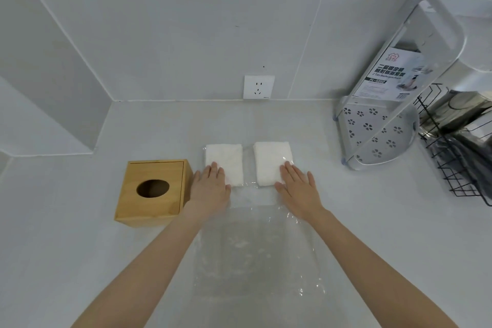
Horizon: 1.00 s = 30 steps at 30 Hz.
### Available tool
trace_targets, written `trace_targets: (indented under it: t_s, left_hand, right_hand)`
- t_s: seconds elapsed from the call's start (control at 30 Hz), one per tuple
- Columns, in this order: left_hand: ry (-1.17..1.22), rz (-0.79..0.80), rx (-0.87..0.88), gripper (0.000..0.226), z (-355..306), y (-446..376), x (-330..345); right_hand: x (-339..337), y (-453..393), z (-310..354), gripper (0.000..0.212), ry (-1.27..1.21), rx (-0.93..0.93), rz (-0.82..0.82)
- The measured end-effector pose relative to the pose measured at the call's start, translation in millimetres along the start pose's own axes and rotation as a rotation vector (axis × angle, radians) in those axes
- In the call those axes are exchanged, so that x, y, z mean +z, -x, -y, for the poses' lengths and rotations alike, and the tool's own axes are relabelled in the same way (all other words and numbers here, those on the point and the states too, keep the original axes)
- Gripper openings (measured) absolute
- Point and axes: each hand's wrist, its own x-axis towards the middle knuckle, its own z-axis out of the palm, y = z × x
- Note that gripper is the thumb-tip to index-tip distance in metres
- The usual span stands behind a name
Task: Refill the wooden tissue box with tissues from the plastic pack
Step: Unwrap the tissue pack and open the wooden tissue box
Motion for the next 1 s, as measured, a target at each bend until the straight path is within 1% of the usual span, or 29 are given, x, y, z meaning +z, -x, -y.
trace_targets:
  t_s: [0.1, 0.17, 0.2, 0.3, 0.37, 0.43, 0.47, 0.5, 0.53, 0.57, 0.6, 0.67, 0.73, 0.8, 0.83, 0.87, 0.9, 0.97, 1.0]
  left_hand:
    - [0.092, 0.023, 0.057, 0.053, 6.6, 4.6, -12.3]
    - [0.196, -0.036, 0.122, 0.052, 12.3, 17.0, -26.5]
    - [0.276, -0.081, 0.149, 0.051, 16.1, 26.1, -34.7]
    - [0.507, -0.218, 0.195, 0.048, 37.0, 56.0, -56.4]
    - [0.563, -0.306, 0.171, 0.05, 63.9, 75.3, -60.5]
    - [0.553, -0.345, 0.123, 0.058, 94.3, 89.9, -57.1]
    - [0.531, -0.328, 0.099, 0.065, 107.4, 94.9, -53.2]
    - [0.509, -0.294, 0.078, 0.073, 119.3, 99.5, -48.9]
    - [0.497, -0.254, 0.063, 0.082, 130.7, 104.1, -44.9]
    - [0.492, -0.218, 0.059, 0.092, 139.5, 106.9, -41.3]
    - [0.489, -0.187, 0.062, 0.102, 147.2, 108.9, -38.4]
    - [0.469, -0.154, 0.067, 0.114, 159.6, 110.4, -33.5]
    - [0.454, -0.153, 0.077, 0.109, 168.6, 109.3, -26.7]
    - [0.456, -0.176, 0.088, 0.094, 173.0, 107.9, -20.6]
    - [0.452, -0.192, 0.095, 0.09, 175.1, 107.1, -18.9]
    - [0.444, -0.201, 0.104, 0.087, 177.2, 105.7, -18.0]
    - [0.435, -0.204, 0.115, 0.086, 178.7, 104.7, -17.2]
    - [0.417, -0.193, 0.135, 0.084, 181.0, 102.5, -17.1]
    - [0.411, -0.185, 0.143, 0.084, 181.5, 101.9, -17.7]
  right_hand:
    - [-16.2, -0.3, 6.6, 0.051, -0.005, 0.023, -0.027]
    - [-28.5, 1.6, 21.2, 0.051, 0.019, 0.002, -0.113]
    - [-34.6, 3.5, 32.2, 0.051, 0.01, -0.043, -0.162]
    - [-48.3, 12.5, 76.0, 0.046, -0.132, -0.277, -0.254]
    - [-51.0, 21.7, 109.8, 0.042, -0.203, -0.406, -0.242]
    - [-46.3, 30.3, 140.0, 0.04, -0.22, -0.498, -0.195]
    - [-40.1, 32.2, 151.1, 0.042, -0.201, -0.538, -0.167]
    - [-32.4, 32.9, 161.1, 0.048, -0.162, -0.569, -0.132]
    - [-24.2, 32.3, 170.8, 0.06, -0.108, -0.593, -0.099]
    - [-16.0, 30.7, 176.4, 0.072, -0.044, -0.603, -0.074]
    - [-8.1, 28.1, 180.0, 0.08, 0.021, -0.602, -0.053]
    - [2.8, 24.0, 184.8, 0.086, 0.123, -0.6, -0.032]
    - [6.6, 21.5, 186.7, 0.092, 0.171, -0.593, -0.038]
    - [5.7, 22.7, 187.2, 0.085, 0.255, -0.582, -0.046]
    - [5.6, 23.9, 188.3, 0.082, 0.294, -0.539, -0.025]
    - [6.8, 23.0, 188.7, 0.081, 0.3, -0.503, -0.023]
    - [6.6, 23.1, 189.3, 0.081, 0.294, -0.479, 0.014]
    - [6.5, 24.3, 190.4, 0.081, 0.304, -0.471, 0.04]
    - [7.1, 24.1, 190.2, 0.08, 0.318, -0.483, 0.026]
